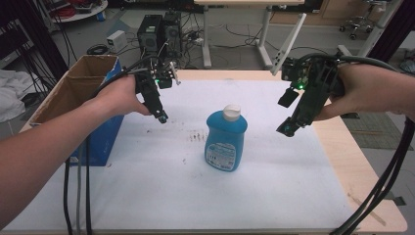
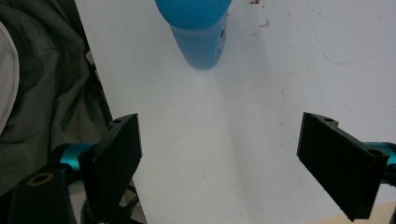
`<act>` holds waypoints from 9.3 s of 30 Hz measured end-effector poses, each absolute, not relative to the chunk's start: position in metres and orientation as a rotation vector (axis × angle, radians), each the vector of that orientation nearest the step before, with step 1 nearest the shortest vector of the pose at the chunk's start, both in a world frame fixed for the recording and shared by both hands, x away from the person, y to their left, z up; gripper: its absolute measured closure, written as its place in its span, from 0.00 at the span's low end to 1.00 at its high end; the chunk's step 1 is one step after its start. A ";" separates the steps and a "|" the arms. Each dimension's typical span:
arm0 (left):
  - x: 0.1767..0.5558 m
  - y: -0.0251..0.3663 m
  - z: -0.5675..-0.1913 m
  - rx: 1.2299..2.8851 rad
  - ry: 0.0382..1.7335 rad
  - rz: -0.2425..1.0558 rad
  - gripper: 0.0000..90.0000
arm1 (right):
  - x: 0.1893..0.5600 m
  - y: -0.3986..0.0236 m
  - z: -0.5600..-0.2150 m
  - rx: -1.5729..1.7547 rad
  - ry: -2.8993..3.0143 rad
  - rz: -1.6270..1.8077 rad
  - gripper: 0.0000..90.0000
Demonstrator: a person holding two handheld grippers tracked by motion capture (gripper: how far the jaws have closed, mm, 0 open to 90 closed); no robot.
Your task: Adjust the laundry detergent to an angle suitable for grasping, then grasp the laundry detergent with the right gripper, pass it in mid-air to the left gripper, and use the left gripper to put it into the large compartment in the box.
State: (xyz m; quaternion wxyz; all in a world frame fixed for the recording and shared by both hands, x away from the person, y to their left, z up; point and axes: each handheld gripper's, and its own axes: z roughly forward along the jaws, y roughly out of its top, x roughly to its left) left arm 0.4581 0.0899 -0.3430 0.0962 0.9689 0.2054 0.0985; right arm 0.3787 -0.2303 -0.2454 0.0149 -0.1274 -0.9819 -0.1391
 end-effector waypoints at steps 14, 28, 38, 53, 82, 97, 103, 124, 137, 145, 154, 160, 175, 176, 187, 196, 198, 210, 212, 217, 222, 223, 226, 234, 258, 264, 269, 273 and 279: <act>0.458 0.092 -0.342 2.883 0.604 0.296 0.18 | 0.380 -0.235 -0.243 -0.400 -3.053 -0.492 0.15; 0.455 0.093 -0.342 2.879 0.613 0.306 0.18 | 0.381 -0.239 -0.242 -0.419 -3.040 -0.528 0.15; 0.454 0.093 -0.340 2.879 0.610 0.309 0.18 | 0.381 -0.239 -0.241 -0.412 -3.041 -0.544 0.15; 0.452 0.095 -0.337 2.873 0.613 0.314 0.18 | 0.380 -0.245 -0.242 -0.440 -3.046 -0.586 0.15; 0.451 0.100 -0.336 2.874 0.625 0.320 0.18 | 0.374 -0.239 -0.279 -0.448 -2.981 -0.877 0.15; 0.452 0.100 -0.337 2.877 0.628 0.311 0.18 | 0.374 -0.216 -0.307 -0.447 -2.959 -0.900 0.15; 0.452 0.101 -0.337 2.880 0.627 0.312 0.18 | 0.373 -0.210 -0.315 -0.441 -2.956 -0.899 0.15; 0.452 0.102 -0.339 2.880 0.639 0.310 0.18 | 0.373 -0.188 -0.335 -0.476 -2.956 -0.955 0.15; 0.452 0.102 -0.339 2.879 0.637 0.314 0.18 | 0.374 -0.182 -0.340 -0.510 -2.974 -0.951 0.15; 0.452 0.101 -0.340 2.881 0.635 0.313 0.18 | 0.374 -0.181 -0.342 -0.522 -2.984 -0.949 0.16; 0.451 0.101 -0.340 2.875 0.645 0.315 0.18 | 0.374 -0.180 -0.343 -0.524 -2.992 -0.954 0.20; 0.451 0.101 -0.340 2.876 0.639 0.313 0.18 | 0.374 -0.180 -0.343 -0.529 -2.989 -0.958 0.20; 0.451 0.100 -0.339 2.885 0.635 0.312 0.18 | 0.370 -0.179 -0.346 -0.536 -2.993 -0.998 0.21; 0.451 0.100 -0.340 2.883 0.636 0.312 0.18 | 0.370 -0.179 -0.346 -0.532 -2.993 -1.001 0.25; 0.451 0.101 -0.339 2.875 0.638 0.315 0.18 | 0.368 -0.181 -0.347 -0.518 -2.989 -1.052 0.31; 0.451 0.102 -0.339 2.874 0.641 0.314 0.18 | 0.367 -0.184 -0.350 -0.505 -2.982 -1.091 0.38; 0.451 0.102 -0.339 2.875 0.643 0.314 0.18 | 0.367 -0.184 -0.351 -0.498 -2.982 -1.093 0.39; 0.450 0.102 -0.338 2.871 0.640 0.312 0.18 | 0.365 -0.187 -0.352 -0.476 -2.970 -1.149 0.49; 0.450 0.102 -0.337 2.877 0.634 0.312 0.18 | 0.364 -0.188 -0.352 -0.473 -2.986 -1.163 0.50; 0.449 0.102 -0.336 2.853 0.639 0.315 0.18 | 0.362 -0.190 -0.354 -0.428 -3.000 -1.194 0.52; 0.447 0.102 -0.332 2.837 0.623 0.311 0.18 | 0.363 -0.190 -0.354 -0.394 -3.002 -1.195 0.52; 0.446 0.103 -0.329 2.822 0.616 0.307 0.18 | 0.364 -0.191 -0.354 -0.391 -2.991 -1.196 0.52; 0.444 0.103 -0.324 2.802 0.604 0.296 0.18 | 0.368 -0.191 -0.351 -0.370 -2.967 -1.191 0.52; 0.433 0.101 -0.293 2.753 0.542 0.283 0.18 | 0.378 -0.186 -0.332 -0.277 -2.946 -1.169 0.52; 0.401 0.072 -0.205 2.714 0.267 0.204 0.18 | 0.408 -0.158 -0.294 -0.080 -2.856 -1.165 0.53; 0.399 0.067 -0.196 2.715 0.230 0.185 0.18 | 0.411 -0.151 -0.289 -0.060 -2.854 -1.156 0.53; 0.396 0.059 -0.190 2.707 0.186 0.158 0.18 | 0.412 -0.146 -0.286 -0.036 -2.846 -1.149 0.53; 0.395 0.052 -0.190 2.714 0.169 0.128 0.18 | 0.410 -0.140 -0.284 -0.006 -2.858 -1.146 0.53; 0.393 0.041 -0.192 2.726 0.148 0.095 0.18 | 0.407 -0.133 -0.279 0.041 -2.865 -1.161 0.53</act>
